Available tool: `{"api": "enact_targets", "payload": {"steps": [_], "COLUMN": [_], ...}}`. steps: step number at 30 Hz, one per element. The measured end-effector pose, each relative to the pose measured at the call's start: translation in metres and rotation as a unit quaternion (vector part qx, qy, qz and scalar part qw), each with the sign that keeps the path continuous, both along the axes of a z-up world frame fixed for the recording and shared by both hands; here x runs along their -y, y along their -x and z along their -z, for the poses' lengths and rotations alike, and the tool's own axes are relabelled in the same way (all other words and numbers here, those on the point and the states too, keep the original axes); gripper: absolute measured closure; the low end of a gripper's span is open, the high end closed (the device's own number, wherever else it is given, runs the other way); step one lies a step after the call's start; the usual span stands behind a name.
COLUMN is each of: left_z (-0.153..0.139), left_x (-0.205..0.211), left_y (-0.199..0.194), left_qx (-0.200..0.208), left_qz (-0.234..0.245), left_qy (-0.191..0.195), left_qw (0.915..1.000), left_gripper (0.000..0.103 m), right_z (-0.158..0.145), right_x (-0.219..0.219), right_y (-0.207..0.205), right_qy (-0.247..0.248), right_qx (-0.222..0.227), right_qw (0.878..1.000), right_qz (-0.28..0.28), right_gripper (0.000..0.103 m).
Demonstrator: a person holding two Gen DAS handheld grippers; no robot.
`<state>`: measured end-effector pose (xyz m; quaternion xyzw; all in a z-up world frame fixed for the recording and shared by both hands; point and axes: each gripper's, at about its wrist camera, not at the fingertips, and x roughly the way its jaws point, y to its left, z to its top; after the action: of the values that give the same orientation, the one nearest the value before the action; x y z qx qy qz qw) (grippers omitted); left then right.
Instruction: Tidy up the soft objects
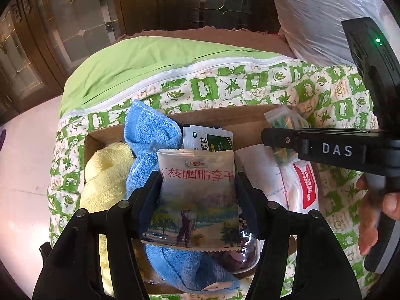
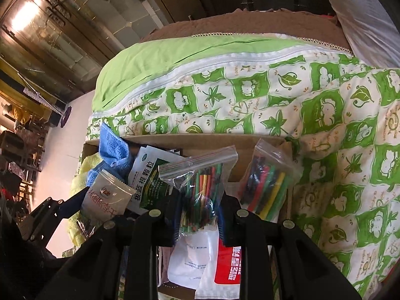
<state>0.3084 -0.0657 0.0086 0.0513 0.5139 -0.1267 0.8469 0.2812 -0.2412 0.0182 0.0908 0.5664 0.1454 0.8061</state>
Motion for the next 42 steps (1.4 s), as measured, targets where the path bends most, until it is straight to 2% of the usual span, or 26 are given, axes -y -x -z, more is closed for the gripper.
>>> {"api": "enact_targets", "payload": {"steps": [1,3,10,13,15,24,28,29,30,31,34,39,42], "left_z": [0.0,-0.001,-0.009,-0.015,-0.018,-0.033,-0.036,-0.035,-0.034,-0.032,-0.021,0.004,0.016], "left_x": [0.0,0.0,0.0,-0.001,-0.002,-0.002,-0.012,-0.016,-0.02,-0.024,-0.035,-0.05,-0.06], "left_y": [0.001,0.002,0.007,0.011,0.016,0.058,0.082,0.088,0.095,0.103,0.129,0.171,0.19], "left_qx": [0.0,0.0,0.012,0.023,0.028,0.054,0.058,0.059,0.058,0.057,0.056,0.055,0.045], "left_qz": [0.0,-0.001,-0.001,-0.002,-0.002,0.014,0.009,0.006,0.002,-0.001,-0.009,-0.02,-0.032], "left_qy": [-0.001,-0.003,-0.012,-0.018,-0.02,-0.039,-0.037,-0.035,-0.033,-0.03,-0.029,-0.065,-0.054], "left_qw": [1.0,1.0,0.9999,0.9996,0.9994,0.9977,0.9976,0.9976,0.9978,0.9979,0.998,0.9962,0.997], "left_gripper": [0.043,0.042,0.04,0.031,0.031,0.031,0.031,0.031,0.031,0.031,0.031,0.031,0.031], "right_z": [-0.001,-0.005,-0.02,-0.023,-0.024,-0.033,-0.032,-0.031,-0.03,-0.029,-0.018,0.004,0.017], "right_x": [0.001,0.001,0.0,0.002,0.003,0.01,0.012,0.012,0.014,0.016,0.023,0.024,0.02], "right_y": [0.001,0.003,0.009,0.013,0.018,0.069,0.097,0.103,0.11,0.118,0.142,0.172,0.187], "right_qy": [-0.001,-0.005,-0.008,-0.011,-0.012,-0.018,-0.021,-0.024,-0.028,-0.033,-0.042,-0.033,-0.029], "right_qx": [0.001,0.006,0.024,0.03,0.033,0.056,0.062,0.063,0.065,0.066,0.066,0.047,0.04], "right_qw": [1.0,1.0,1.0,0.999,0.999,0.998,0.998,0.998,0.997,0.997,0.996,0.998,0.998], "right_qz": [0.002,-0.001,-0.001,0.004,0.008,0.01,0.011,0.012,0.015,0.018,0.034,0.035,0.036], "right_gripper": [0.071,0.054,0.052,0.045,0.044,0.035,0.032,0.029,0.024,0.022,0.022,0.022,0.022]}}
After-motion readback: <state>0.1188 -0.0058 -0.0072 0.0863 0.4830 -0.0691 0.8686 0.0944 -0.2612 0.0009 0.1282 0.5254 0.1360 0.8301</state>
